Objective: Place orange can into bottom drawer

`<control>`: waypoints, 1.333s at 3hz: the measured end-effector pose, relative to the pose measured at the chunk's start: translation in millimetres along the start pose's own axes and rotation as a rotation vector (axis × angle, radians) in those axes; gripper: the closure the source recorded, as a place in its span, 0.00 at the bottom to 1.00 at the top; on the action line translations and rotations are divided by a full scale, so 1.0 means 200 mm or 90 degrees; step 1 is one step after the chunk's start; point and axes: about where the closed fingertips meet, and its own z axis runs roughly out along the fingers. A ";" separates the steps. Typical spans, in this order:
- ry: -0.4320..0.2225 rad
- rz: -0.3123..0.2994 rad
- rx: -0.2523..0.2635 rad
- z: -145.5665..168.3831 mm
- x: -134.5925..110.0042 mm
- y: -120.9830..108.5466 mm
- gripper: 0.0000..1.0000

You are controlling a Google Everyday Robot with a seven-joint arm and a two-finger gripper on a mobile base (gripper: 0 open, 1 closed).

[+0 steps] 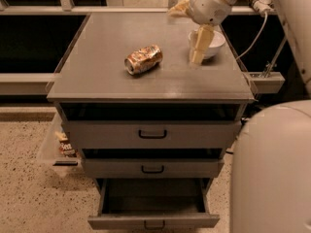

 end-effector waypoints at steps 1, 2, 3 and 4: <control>-0.008 -0.013 0.047 -0.06 -0.03 -0.11 0.00; -0.010 -0.013 0.056 -0.04 -0.03 -0.14 0.00; -0.008 -0.012 0.074 -0.04 0.01 -0.18 0.00; -0.034 -0.029 0.094 0.04 0.06 -0.28 0.00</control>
Offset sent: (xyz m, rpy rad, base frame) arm 0.0165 0.0051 0.0191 0.0363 -0.0622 -0.0101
